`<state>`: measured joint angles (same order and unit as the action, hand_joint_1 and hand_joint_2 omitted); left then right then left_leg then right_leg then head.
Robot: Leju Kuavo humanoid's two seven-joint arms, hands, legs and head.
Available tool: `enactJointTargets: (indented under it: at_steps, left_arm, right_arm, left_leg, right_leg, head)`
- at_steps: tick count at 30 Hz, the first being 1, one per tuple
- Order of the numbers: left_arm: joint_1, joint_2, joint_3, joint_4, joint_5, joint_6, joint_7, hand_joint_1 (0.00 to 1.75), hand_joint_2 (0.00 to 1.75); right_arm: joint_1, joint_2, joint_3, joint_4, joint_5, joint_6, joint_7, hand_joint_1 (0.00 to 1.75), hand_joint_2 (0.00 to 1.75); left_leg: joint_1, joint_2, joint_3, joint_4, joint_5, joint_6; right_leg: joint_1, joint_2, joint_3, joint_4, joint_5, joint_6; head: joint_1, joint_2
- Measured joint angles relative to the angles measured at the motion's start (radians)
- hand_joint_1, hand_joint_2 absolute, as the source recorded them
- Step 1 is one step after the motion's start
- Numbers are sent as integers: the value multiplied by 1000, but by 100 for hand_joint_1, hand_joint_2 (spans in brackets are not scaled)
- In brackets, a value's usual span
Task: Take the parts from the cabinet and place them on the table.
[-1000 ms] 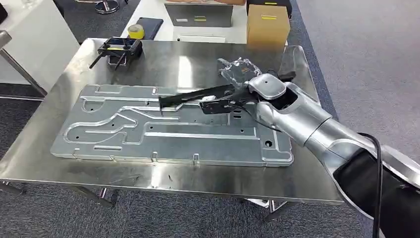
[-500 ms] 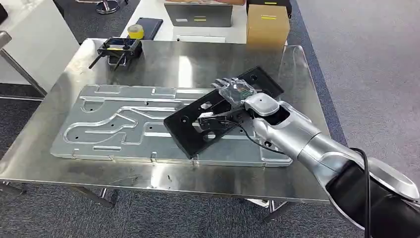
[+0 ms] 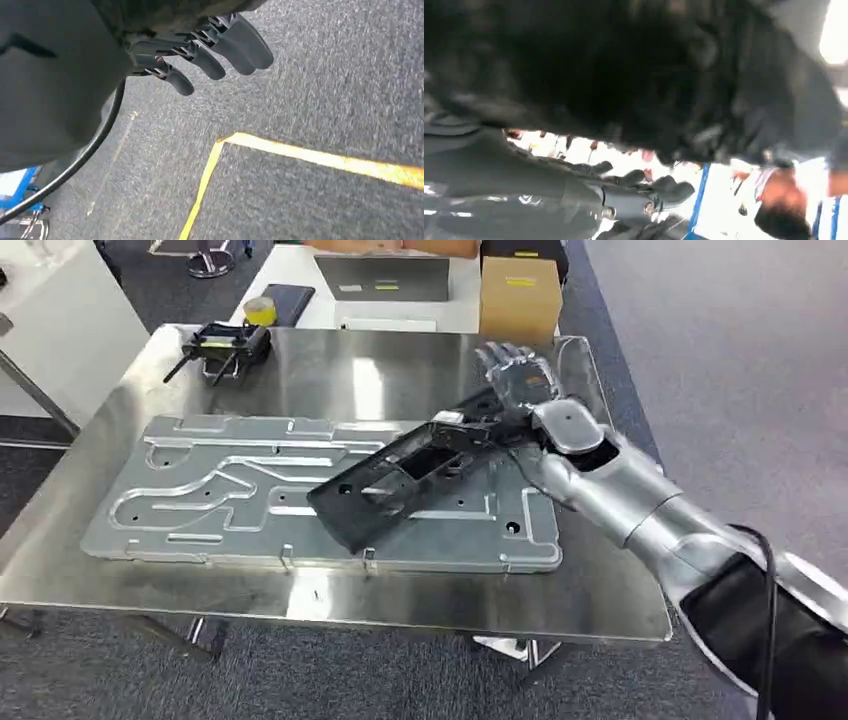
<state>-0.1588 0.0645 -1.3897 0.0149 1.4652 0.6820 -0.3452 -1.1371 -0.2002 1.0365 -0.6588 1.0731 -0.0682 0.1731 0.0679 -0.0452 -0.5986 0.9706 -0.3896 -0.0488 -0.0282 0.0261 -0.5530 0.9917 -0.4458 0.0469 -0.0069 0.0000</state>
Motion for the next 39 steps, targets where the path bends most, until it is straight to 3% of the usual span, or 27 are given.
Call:
enactJointTargets:
  at_steps: [2,3,4,6,7,9,11,12,13,14,17,18,20,21,22,24,26,27,28,29,31,32,33,34,36,37,39]
  left_arm:
    - [3,-1,0,0,0,0,0,0,0]
    - [4,-1,0,0,0,0,-2,0,0]
    - [3,-1,0,0,0,0,-3,0,0]
    - [0,0,0,0,0,0,-8,0,0]
    - [0,0,0,0,0,0,-8,0,175]
    - [-1,0,-2,0,0,0,-8,0,175]
    - [-2,2,-7,0,0,0,-8,0,175]
    - [-4,2,-8,0,0,0,-8,0,175]
    - [-7,1,-10,0,0,0,-8,0,175]
    - [-8,3,-12,0,0,0,-7,0,175]
    - [-9,3,-15,0,1,0,-5,0,175]
    - [-9,3,-16,0,1,0,-5,0,175]
    - [-9,3,-18,0,1,0,-5,0,175]
    - [-8,3,-19,0,1,0,-5,0,175]
    - [-8,3,-19,0,1,0,-5,0,175]
    - [-8,4,-22,0,2,0,-4,0,175]
    - [-8,5,-23,0,2,0,-4,0,175]
    - [-9,5,-23,0,3,0,-6,0,175]
    - [-9,3,-23,0,3,0,-8,0,175]
    - [-10,6,-23,0,3,0,-8,0,175]
    - [-10,8,-23,0,3,0,-9,0,175]
    - [-7,14,-23,2,3,0,-8,0,175]
    - [-6,13,-23,1,3,0,-6,0,175]
    - [-7,13,-23,1,3,0,-2,0,175]
    - [-9,14,-23,1,3,0,2,0,175]
    - [-8,15,-24,1,3,0,3,0,175]
    - [-6,15,-24,1,3,0,2,0,175]
  right_arm:
    - [-14,-5,-15,-8,8,-16,12,0,0]
    - [-18,-8,-19,-11,12,-22,15,0,0]
    - [-22,-9,-24,-18,15,-30,20,0,0]
    - [-25,-22,-36,-32,21,-39,27,0,0]
    - [-26,-26,-41,-39,25,-39,29,0,0]
    - [-30,-43,-55,-58,37,-38,32,0,0]
    - [-34,-56,-71,-79,53,-35,33,0,0]
    - [-36,-59,-77,-91,61,-32,34,0,0]
    - [-36,-62,-83,-104,69,-30,34,0,0]
    - [-36,-68,-87,-113,75,-27,36,0,0]
    - [-27,-73,-100,-145,98,-15,39,0,0]
    - [-22,-74,-103,-150,104,-15,39,0,0]
    - [-13,-79,-110,-160,112,-18,40,0,0]
    - [-11,-80,-115,-163,116,-20,41,0,175]
    - [-9,-80,-119,-166,121,-23,41,0,175]
    - [4,-80,-126,-174,128,-31,41,0,175]
    - [12,-80,-134,-182,136,-36,40,0,175]
    - [11,-80,-139,-188,139,-37,39,0,175]
    - [11,-80,-144,-195,139,-38,39,0,175]
    - [10,-80,-153,-201,141,-39,39,0,175]
    - [9,-80,-158,-203,142,-40,39,0,175]
    - [11,-80,-158,-203,142,-40,39,0,175]
    - [12,-77,-159,-205,142,-40,39,0,175]
    - [12,-75,-160,-208,142,-40,36,0,175]
    - [11,-69,-164,-213,144,-40,34,0,175]
    - [12,-69,-164,-214,146,-40,33,0,175]
    - [12,-62,-164,-218,149,-40,33,0,175]
  left_leg:
    - [1,-3,0,-10,8,-15]
    - [1,19,-16,10,-18,-10]
    - [-8,35,-34,59,-65,-6]
    - [-15,38,-87,217,-169,0]
    - [-17,38,-102,274,-192,1]
    - [-16,39,-76,276,-168,-1]
    - [-11,43,24,137,-101,-7]
    - [-8,48,71,58,-109,-15]
    - [-20,46,88,36,-126,-17]
    - [-19,40,65,52,-109,3]
    - [-21,36,44,61,-102,33]
    - [-22,37,36,61,-95,44]
    - [-30,34,13,61,-76,62]
    - [-34,34,2,60,-66,67]
    - [-40,33,-10,59,-58,71]
    - [-56,32,-31,59,-41,76]
    - [-69,30,-42,59,-30,78]
    - [-70,30,-45,59,-24,79]
    - [-76,30,-50,56,-19,75]
    - [-71,31,-51,52,-10,72]
    - [-64,31,-50,39,7,61]
    - [-74,27,-50,27,16,55]
    - [-71,31,-57,36,-3,52]
    - [-70,33,-70,63,-46,42]
    - [-60,34,-109,205,-157,24]
    - [-56,36,-128,279,-190,15]
    - [-48,38,-119,324,-166,0]
  right_leg:
    - [-8,-4,-7,-18,19,-26]
    - [-9,-9,-6,-28,31,-35]
    - [-9,-9,-11,-33,41,-41]
    - [-7,-16,-29,-34,55,-48]
    - [-5,-19,-40,-30,59,-47]
    - [-6,-28,-64,-18,67,-41]
    - [-15,-34,-84,-4,75,-29]
    - [-15,-35,-93,6,78,-21]
    - [-5,-35,-105,8,82,-13]
    - [-6,-36,-105,13,88,-6]
    - [-13,-36,-117,13,104,11]
    - [-15,-36,-126,33,69,10]
    - [-6,-33,-170,169,-47,3]
    - [1,-30,-196,252,-94,1]
    - [6,-29,-213,316,-122,-4]
    - [20,-28,-180,319,-101,-25]
    - [38,-26,-79,178,-44,-59]
    - [52,-20,-17,86,-29,-84]
    - [58,-23,15,34,-49,-103]
    - [59,-27,15,18,-40,-95]
    - [66,-26,12,11,-25,-99]
    - [55,-31,17,-17,-7,-103]
    - [48,-39,16,-33,9,-95]
    - [46,-39,9,-38,19,-98]
    - [42,-45,-12,-32,31,-96]
    - [40,-46,-25,-31,39,-94]
    - [32,-46,-52,-23,55,-85]
  head:
    - [-2,0]
    - [-4,0]
    - [-5,0]
    - [-8,0]
    - [-8,0]
    - [-8,0]
    - [-8,0]
    - [-8,0]
    - [-16,0]
    - [-12,0]
    - [0,0]
    - [3,0]
    - [6,0]
    - [6,0]
    - [7,0]
    - [7,0]
    - [7,0]
    - [6,0]
    - [1,0]
    - [3,0]
    - [7,0]
    - [6,0]
    - [5,0]
    - [3,0]
    - [0,0]
    - [0,0]
    - [0,0]
